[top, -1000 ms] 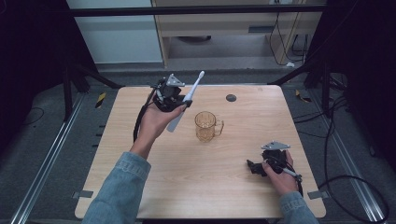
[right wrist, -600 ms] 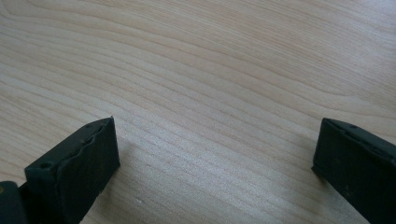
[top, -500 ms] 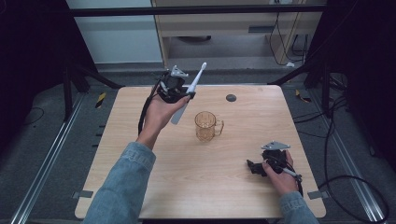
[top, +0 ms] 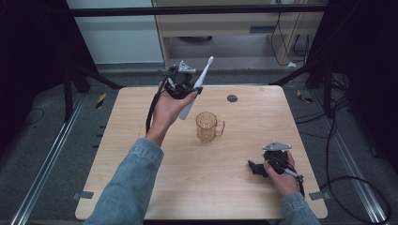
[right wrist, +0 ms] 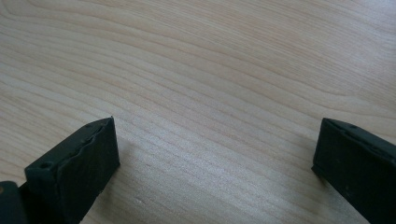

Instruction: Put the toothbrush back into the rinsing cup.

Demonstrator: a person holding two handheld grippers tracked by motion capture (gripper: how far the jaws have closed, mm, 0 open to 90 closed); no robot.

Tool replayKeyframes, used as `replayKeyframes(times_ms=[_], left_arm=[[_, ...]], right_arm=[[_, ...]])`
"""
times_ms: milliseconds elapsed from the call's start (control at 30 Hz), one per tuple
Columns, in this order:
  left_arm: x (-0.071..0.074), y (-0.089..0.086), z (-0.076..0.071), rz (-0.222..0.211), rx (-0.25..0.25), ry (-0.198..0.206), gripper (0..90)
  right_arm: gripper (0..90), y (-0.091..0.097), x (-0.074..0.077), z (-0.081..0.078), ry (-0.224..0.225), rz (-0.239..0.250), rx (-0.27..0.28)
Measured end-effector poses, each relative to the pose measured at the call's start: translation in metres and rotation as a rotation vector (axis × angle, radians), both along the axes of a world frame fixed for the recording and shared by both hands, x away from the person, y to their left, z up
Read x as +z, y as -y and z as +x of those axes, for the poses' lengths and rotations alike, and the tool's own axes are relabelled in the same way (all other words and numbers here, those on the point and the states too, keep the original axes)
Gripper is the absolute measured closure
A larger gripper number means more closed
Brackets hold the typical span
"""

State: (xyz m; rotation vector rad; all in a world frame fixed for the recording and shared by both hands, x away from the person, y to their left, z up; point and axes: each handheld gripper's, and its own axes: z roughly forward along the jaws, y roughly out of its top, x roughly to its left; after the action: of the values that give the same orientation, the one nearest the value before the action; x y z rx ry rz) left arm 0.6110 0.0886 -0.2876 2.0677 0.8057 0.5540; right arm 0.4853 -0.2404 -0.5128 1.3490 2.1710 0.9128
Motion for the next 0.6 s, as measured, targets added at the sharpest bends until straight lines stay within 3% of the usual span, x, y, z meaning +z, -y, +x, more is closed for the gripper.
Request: replayKeyframes(times_ms=[333, 500, 600], left_arm=[[0.002, 0.015, 0.011, -0.029, -0.006, 0.008, 66.9], [-0.002, 0.024, 0.015, -0.023, -0.017, 0.006, 66.9], [-0.005, 0.029, 0.018, -0.05, -0.025, 0.0, 66.9]], right_arm=[[0.3, 0.0, 0.0, 0.0, -0.002, 0.004, -0.002], [0.4, 0.0, 0.0, 0.0, 0.0, 0.001, 0.001], [0.3, 0.0, 0.0, 0.0, 0.001, 0.001, 0.002]])
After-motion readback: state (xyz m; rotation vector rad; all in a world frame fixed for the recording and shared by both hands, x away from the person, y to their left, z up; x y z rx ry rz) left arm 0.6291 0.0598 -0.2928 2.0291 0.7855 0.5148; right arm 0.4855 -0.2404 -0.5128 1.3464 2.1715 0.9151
